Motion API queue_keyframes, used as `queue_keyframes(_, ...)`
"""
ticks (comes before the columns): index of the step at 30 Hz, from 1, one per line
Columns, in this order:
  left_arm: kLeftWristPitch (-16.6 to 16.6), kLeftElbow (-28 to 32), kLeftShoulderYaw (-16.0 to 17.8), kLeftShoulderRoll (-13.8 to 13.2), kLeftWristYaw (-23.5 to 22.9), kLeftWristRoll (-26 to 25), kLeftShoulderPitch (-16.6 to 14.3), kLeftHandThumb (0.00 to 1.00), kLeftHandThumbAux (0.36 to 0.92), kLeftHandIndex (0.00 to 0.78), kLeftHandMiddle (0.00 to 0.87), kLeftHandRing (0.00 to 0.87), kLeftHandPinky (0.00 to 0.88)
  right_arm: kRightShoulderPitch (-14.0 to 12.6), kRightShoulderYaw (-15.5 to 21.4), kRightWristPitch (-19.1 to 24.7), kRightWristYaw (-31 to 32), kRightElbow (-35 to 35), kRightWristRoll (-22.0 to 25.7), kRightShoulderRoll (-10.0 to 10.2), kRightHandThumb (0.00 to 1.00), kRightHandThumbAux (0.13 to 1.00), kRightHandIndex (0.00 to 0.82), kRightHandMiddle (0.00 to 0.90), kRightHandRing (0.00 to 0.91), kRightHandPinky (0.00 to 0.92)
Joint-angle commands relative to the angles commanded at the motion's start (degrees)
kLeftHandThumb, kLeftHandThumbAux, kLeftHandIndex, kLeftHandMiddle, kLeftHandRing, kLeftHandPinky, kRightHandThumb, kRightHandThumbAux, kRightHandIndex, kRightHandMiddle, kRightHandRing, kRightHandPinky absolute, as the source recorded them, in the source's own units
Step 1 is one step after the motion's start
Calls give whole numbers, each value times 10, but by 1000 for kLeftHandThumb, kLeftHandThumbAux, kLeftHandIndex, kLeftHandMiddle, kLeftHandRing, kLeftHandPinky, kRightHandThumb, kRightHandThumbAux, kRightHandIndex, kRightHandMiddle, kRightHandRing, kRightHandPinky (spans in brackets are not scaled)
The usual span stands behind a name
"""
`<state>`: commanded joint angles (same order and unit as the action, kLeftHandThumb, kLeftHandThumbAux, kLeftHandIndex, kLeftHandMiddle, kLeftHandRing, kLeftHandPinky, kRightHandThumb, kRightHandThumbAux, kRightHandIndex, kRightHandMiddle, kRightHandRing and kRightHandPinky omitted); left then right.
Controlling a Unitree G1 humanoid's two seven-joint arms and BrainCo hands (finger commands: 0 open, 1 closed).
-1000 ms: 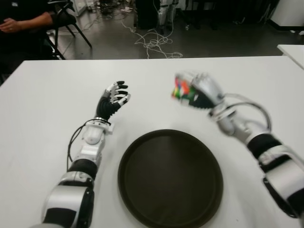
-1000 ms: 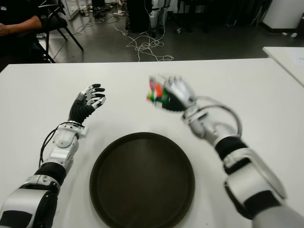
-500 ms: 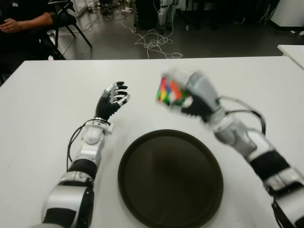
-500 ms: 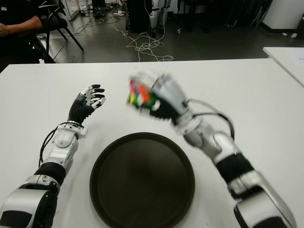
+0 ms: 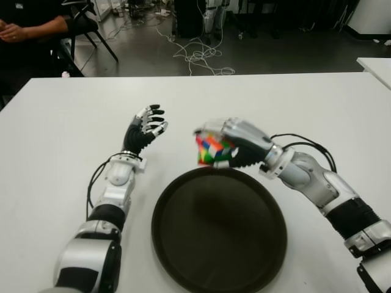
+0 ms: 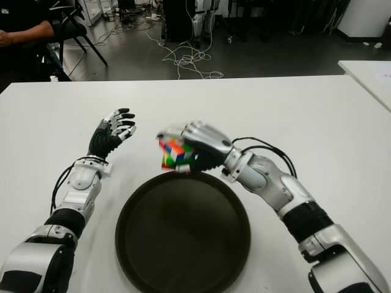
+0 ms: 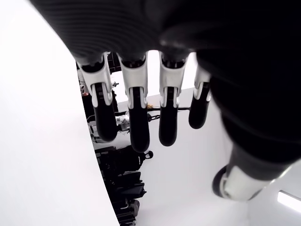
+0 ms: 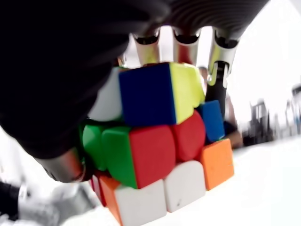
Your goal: Pick up the Rubik's Cube and put it in the plate
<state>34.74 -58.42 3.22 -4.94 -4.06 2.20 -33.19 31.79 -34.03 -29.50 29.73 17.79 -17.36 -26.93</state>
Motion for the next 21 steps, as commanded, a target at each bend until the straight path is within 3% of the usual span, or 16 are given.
queue_keyframes(6, 2, 4, -2, 0, 7, 4, 2, 38, 687, 222, 278, 283, 290, 3, 8, 45, 65, -16, 1, 1, 826, 696, 379, 531, 597, 589)
queue_keyframes(12, -1, 5, -2, 0, 9, 5, 2, 41, 678, 218, 273, 282, 292, 11, 33, 108, 136, -64, 0, -14, 826, 695, 384, 535, 612, 593)
queue_keyframes(21, 1, 6, -3, 0, 9, 6, 4, 50, 686, 225, 280, 282, 288, 4, 48, 132, 154, -87, -27, -17, 826, 694, 385, 538, 619, 594)
